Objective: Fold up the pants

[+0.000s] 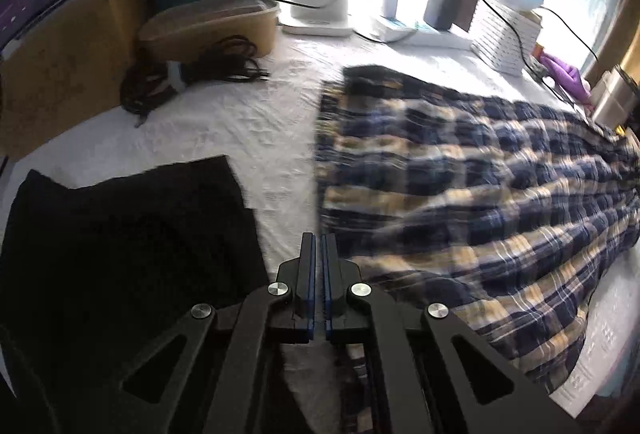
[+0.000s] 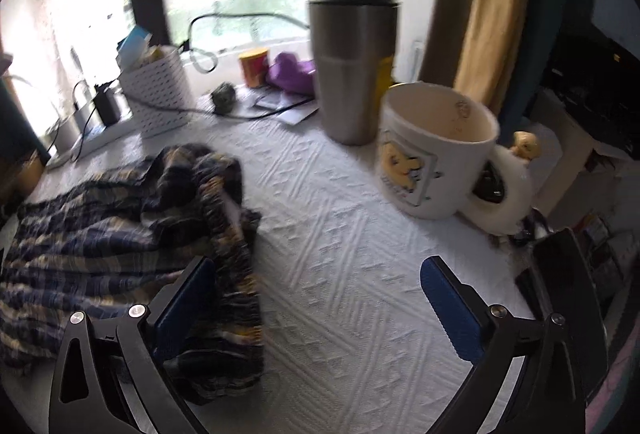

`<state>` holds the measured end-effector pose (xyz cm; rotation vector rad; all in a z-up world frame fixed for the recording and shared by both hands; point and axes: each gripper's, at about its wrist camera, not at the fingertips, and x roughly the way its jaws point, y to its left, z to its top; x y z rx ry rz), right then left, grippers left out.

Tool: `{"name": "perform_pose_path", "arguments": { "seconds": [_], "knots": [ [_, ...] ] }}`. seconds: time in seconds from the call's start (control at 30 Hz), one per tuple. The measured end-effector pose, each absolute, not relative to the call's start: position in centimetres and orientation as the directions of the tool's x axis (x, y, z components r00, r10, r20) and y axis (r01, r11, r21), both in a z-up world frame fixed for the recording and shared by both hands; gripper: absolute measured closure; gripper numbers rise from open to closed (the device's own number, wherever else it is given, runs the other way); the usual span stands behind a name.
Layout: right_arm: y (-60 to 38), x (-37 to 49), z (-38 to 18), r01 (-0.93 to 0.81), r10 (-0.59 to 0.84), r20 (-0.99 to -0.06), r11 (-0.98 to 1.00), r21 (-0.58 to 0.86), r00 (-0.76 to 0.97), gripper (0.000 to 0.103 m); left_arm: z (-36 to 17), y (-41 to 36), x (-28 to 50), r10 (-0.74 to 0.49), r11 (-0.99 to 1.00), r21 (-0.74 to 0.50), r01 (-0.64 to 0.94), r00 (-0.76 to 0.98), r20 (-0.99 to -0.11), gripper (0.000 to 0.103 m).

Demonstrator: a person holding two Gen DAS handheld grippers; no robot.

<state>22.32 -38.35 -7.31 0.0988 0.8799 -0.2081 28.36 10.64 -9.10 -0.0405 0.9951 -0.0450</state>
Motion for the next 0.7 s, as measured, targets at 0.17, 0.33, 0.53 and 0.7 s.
{"name": "perform_pose_path", "arguments": {
  "seconds": [0.17,0.33,0.53,0.7],
  "knots": [
    [-38.5,22.6,-6.6,0.234,-0.156,-0.757,0.972,-0.003,0.635,0.000,-6.9,11.2,29.5,-0.068,0.998,-0.052,0.044,0.609,-0.790,0.099],
    [-37.2,24.2,-6.6,0.206,-0.111,-0.759,0.978,0.031,0.641,0.000,-5.7,9.4,32.6,-0.119,0.991,-0.047,0.128,0.639,-0.760,0.064],
    [-34.9,25.7,-6.7,0.128,-0.053,-0.755,0.991,0.041,0.654,0.000,-6.8,7.4,37.1,-0.154,0.982,-0.046,0.185,0.628,-0.763,0.063],
    [-34.2,26.9,-7.3,0.096,-0.022,-0.762,0.994,0.053,0.647,0.000,-8.7,6.3,39.1,-0.163,0.974,-0.031,0.225,0.597,-0.786,0.059]
  ]
}}
